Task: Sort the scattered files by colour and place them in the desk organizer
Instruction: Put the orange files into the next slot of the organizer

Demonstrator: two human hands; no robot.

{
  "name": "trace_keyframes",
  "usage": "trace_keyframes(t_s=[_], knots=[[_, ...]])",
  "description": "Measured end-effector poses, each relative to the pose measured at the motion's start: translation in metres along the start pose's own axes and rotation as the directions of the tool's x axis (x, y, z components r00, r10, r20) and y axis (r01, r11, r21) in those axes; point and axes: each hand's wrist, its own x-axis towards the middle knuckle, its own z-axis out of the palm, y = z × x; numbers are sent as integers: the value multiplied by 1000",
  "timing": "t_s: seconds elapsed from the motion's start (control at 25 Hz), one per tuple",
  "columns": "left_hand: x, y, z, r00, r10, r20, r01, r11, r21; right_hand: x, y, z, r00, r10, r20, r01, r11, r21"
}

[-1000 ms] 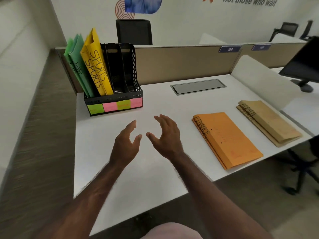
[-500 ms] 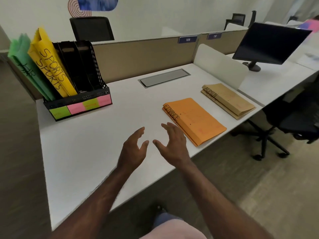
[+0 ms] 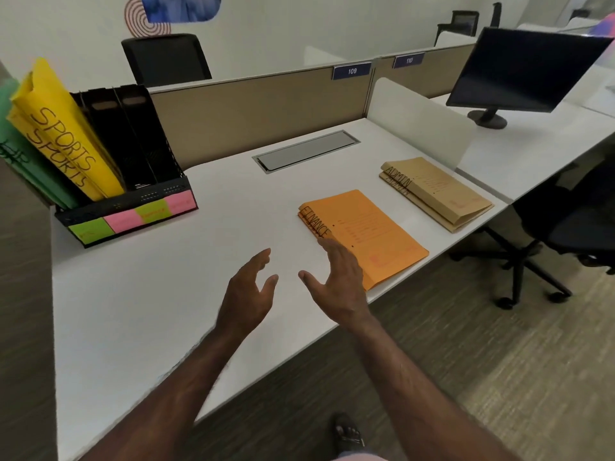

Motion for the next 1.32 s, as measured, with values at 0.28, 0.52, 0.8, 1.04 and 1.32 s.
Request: trace_keyframes(t_s=[0.28, 0.52, 0.8, 1.04, 1.32], knots=[[26, 29, 71, 987, -154, -44, 147, 981, -123, 37, 77, -48, 998, 58, 25, -59, 998, 24], [42, 49, 143, 976, -217, 30, 219, 962, -162, 70, 142, -82, 995, 86, 48, -86, 996, -5], [66, 59, 201, 963, -261, 66, 269, 949, -167, 92, 195, -95, 987, 106, 124, -91, 989, -120], [88, 46, 221, 930, -335, 155, 352, 930, -106, 113, 214, -91, 959, 177, 223, -125, 966, -227], [89, 29, 239, 935, -317, 158, 331, 941, -74, 121, 220, -81, 885, 259, 387, -122, 931, -343]])
